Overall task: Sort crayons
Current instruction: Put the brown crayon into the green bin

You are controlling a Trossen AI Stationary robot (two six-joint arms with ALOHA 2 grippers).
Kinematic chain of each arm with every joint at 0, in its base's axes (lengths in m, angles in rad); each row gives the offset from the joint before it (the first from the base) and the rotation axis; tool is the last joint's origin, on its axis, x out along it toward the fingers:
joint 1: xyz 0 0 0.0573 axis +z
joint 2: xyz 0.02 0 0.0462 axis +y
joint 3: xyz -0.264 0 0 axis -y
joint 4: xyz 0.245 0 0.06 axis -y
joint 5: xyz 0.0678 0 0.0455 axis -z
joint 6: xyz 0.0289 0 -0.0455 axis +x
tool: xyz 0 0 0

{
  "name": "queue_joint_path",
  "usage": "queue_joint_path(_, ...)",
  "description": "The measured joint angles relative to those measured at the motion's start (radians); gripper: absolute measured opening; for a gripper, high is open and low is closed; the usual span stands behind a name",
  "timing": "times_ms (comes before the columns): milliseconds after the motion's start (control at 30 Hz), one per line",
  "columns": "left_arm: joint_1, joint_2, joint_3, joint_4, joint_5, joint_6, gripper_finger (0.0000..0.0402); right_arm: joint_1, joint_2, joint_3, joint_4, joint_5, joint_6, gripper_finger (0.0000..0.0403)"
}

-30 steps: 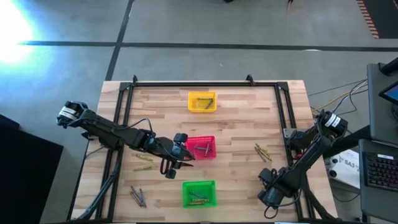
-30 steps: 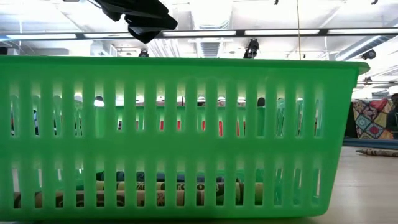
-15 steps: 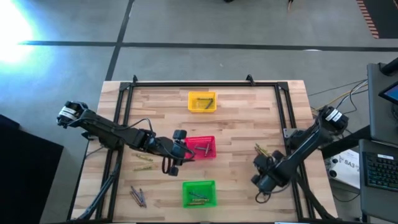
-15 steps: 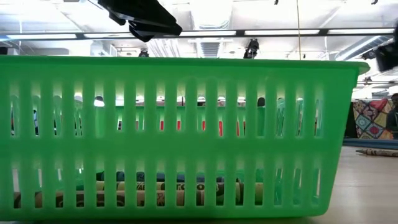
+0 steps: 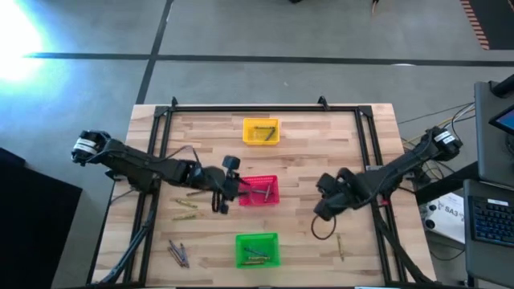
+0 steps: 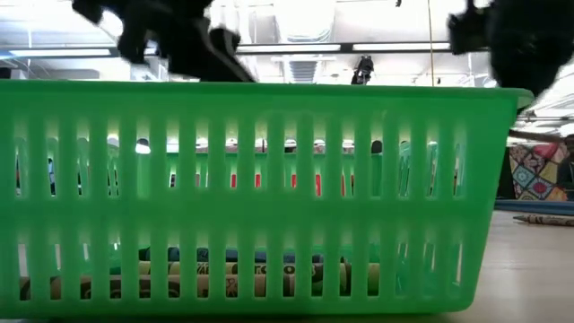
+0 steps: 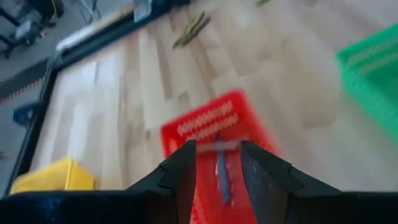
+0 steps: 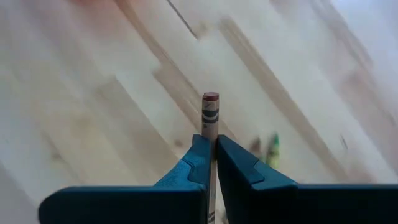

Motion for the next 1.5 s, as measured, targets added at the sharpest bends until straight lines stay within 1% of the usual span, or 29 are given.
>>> queue_joint_path(67,0.061,-0.020,-0.053,0.038,0.062,0.002,0.0109,-0.045,-0.010,0.017,0.038,0.003,-0.083,0.0013)
queue_joint_path(167,0.151,-0.047,-0.140,0.153,0.213,-0.020,0.0109,-0.103,-0.010,0.031,0.110,0.043,-0.205,0.0012)
queue_joint_path(233,0.192,-0.075,-0.183,0.228,0.287,-0.032,0.0109,-0.142,-0.004,0.030,0.180,0.049,-0.306,0.0012)
queue_joint_path(300,0.225,-0.104,-0.200,0.272,0.305,-0.040,0.0109,-0.177,0.009,0.021,0.263,0.048,-0.403,0.0012)
queue_joint_path(367,0.250,-0.134,-0.200,0.274,0.305,-0.050,0.0109,-0.207,0.026,0.005,0.359,0.045,-0.490,0.0012)
queue_joint_path(433,0.263,-0.155,-0.186,0.272,0.302,-0.071,0.0109,-0.227,0.045,-0.016,0.492,0.037,-0.569,0.0012)
queue_joint_path(467,0.265,-0.163,-0.177,0.271,0.303,-0.084,0.0109,-0.235,0.057,-0.025,0.565,0.016,-0.609,0.0012)
queue_joint_path(500,0.265,-0.168,-0.166,0.265,0.303,-0.101,0.0109,-0.241,0.069,-0.031,0.645,-0.028,-0.654,0.0012)
queue_joint_path(567,0.265,-0.171,-0.142,0.240,0.304,-0.123,0.0109,-0.247,0.094,-0.036,0.785,-0.148,-0.741,0.0012)
queue_joint_path(633,0.259,-0.170,-0.114,0.183,0.305,-0.134,0.0109,-0.247,0.120,-0.037,0.901,-0.239,-0.817,0.0012)
queue_joint_path(667,0.258,-0.165,-0.097,0.164,0.304,-0.141,0.0109,-0.245,0.131,-0.037,0.941,-0.270,-0.845,0.0012)
queue_joint_path(733,0.258,-0.156,-0.058,0.124,0.303,-0.163,0.0109,-0.245,0.153,-0.037,0.984,-0.286,-0.883,0.0012)
queue_joint_path(833,0.251,-0.140,-0.009,0.074,0.259,-0.237,0.0109,-0.247,0.193,-0.037,0.999,-0.285,-0.901,0.0012)
queue_joint_path(900,0.232,-0.132,0.012,0.048,0.193,-0.289,0.0109,-0.247,0.233,-0.037,1.034,-0.301,-0.895,0.0012)
queue_joint_path(967,0.197,-0.126,0.031,0.031,0.113,-0.336,0.0109,-0.240,0.273,-0.037,1.077,-0.345,-0.893,0.0012)
queue_joint_path(1067,0.122,-0.124,0.046,-0.041,0.012,-0.381,0.0109,-0.224,0.331,-0.037,1.196,-0.445,-0.875,0.0012)
queue_joint_path(1167,0.025,-0.131,0.049,-0.099,-0.050,-0.411,0.0109,-0.211,0.381,-0.035,1.364,-0.597,-0.873,0.0012)
queue_joint_path(1233,-0.043,-0.134,0.047,-0.098,-0.098,-0.433,0.0109,-0.209,0.404,-0.035,1.475,-0.706,-0.864,0.0012)
queue_joint_path(1267,-0.075,-0.136,0.043,-0.107,-0.125,-0.440,0.0109,-0.209,0.417,-0.033,1.530,-0.751,-0.853,0.0012)
queue_joint_path(1300,-0.104,-0.136,0.041,-0.113,-0.147,-0.442,0.0109,-0.209,0.427,-0.032,1.565,-0.773,-0.835,0.0012)
queue_joint_path(1400,-0.172,-0.132,0.041,-0.128,-0.182,-0.453,0.0109,-0.209,0.470,-0.025,1.605,-0.779,-0.778,0.0013)
queue_joint_path(1500,-0.210,-0.133,0.040,-0.162,-0.185,-0.519,0.0109,-0.200,0.526,0.006,1.609,-0.776,-0.720,0.0013)
